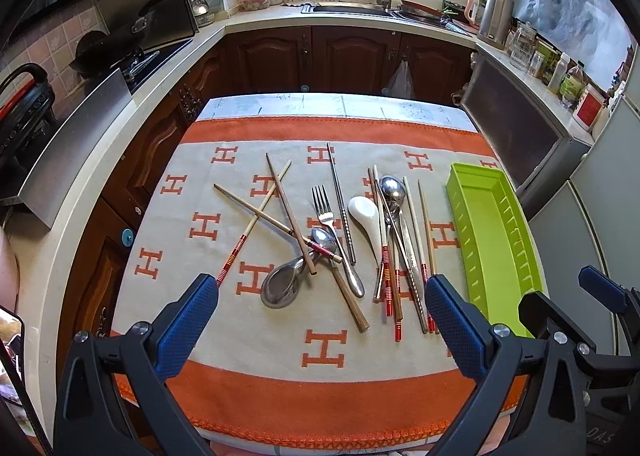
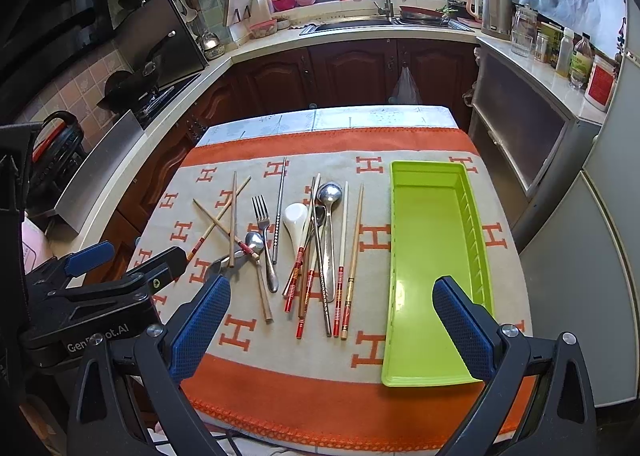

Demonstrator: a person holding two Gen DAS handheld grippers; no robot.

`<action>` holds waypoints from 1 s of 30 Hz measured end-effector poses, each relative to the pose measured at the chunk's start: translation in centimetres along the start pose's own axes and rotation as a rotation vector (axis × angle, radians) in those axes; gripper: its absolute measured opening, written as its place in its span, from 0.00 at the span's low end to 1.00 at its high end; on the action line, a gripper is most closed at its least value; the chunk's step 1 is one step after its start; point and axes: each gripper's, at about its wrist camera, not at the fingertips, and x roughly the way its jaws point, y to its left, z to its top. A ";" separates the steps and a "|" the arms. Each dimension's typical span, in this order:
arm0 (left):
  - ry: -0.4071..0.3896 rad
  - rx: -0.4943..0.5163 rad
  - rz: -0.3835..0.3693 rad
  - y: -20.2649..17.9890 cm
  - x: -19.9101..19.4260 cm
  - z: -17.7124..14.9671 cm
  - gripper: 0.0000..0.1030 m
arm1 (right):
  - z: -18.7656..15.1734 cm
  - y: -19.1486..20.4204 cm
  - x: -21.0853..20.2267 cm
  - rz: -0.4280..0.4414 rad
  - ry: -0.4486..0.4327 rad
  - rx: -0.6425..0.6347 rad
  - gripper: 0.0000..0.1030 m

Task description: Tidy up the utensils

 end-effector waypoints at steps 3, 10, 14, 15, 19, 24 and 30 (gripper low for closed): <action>-0.004 0.002 0.000 0.2 -0.1 0.0 0.99 | 0.0 0.0 0.0 -0.002 -0.001 -0.004 1.00; -0.007 0.000 -0.008 0.5 -0.2 0.1 0.99 | 0.2 -0.1 -0.1 0.001 -0.003 -0.001 0.99; -0.006 -0.001 -0.009 0.5 -0.3 0.1 0.99 | 0.2 0.0 -0.2 0.005 -0.001 0.001 0.99; -0.007 -0.001 -0.009 0.5 -0.3 0.1 0.99 | 0.2 0.0 -0.2 0.004 -0.002 0.001 0.99; -0.012 0.002 -0.004 0.5 -0.4 0.1 0.99 | 0.3 0.1 -0.3 0.006 -0.002 0.001 0.99; -0.011 0.004 -0.008 0.6 -0.3 0.1 0.99 | 0.2 0.2 -0.4 0.008 0.000 0.002 0.99; -0.003 0.002 -0.017 0.8 -0.2 0.1 0.99 | 0.2 0.2 -0.4 0.007 0.000 0.002 0.99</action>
